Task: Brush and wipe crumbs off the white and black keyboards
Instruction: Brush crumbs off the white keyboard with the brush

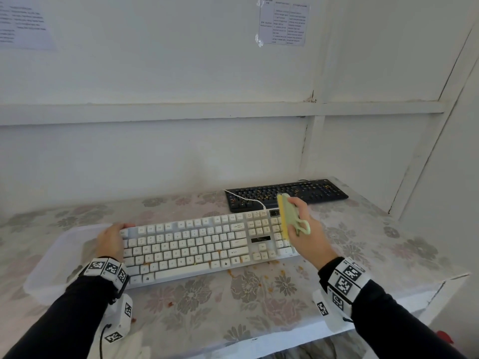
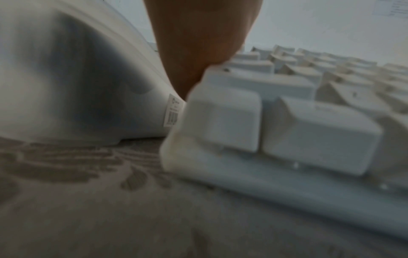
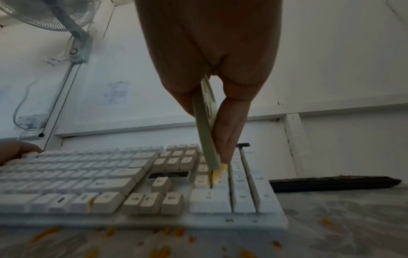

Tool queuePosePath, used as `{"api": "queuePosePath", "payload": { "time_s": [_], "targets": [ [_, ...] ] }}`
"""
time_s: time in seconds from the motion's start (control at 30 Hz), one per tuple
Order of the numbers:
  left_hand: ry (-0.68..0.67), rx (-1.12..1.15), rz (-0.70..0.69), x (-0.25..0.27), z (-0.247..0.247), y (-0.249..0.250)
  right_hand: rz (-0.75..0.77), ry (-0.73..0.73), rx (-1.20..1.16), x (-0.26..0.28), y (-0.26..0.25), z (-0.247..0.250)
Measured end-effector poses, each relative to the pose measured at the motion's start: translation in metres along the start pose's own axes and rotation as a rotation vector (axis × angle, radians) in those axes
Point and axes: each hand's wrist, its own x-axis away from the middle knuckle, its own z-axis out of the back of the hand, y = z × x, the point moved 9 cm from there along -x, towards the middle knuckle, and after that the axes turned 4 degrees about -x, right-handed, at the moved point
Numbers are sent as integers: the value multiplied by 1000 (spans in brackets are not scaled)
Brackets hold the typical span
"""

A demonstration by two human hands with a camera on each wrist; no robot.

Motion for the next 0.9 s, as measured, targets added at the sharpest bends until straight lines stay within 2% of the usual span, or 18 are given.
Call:
{"api": "queuePosePath", "payload": {
  "time_s": [0.13, 0.23, 0.33, 0.43, 0.53, 0.77, 0.9],
  "targets": [
    [4, -41, -15, -5, 2, -3, -102, -135, 30, 12, 20, -6],
    [-3, -160, -63, -4, 2, 0, -154, -193, 42, 15, 27, -3],
    [-6, -156, -68, -3, 2, 1, -156, -107, 24, 8, 23, 7],
    [-11, -139, -61, -4, 1, 1, -48, -1, -22, 3, 12, 11],
    [-15, -129, -48, -7, 1, -1, -18, -36, -8, 5, 13, 0],
    [-14, -104, -33, -7, 2, -4, -210, -170, 9, 10, 38, -3],
    [-4, -49, -3, -3, 1, -2, -126, -63, 39, -11, 22, 10]
  ]
}}
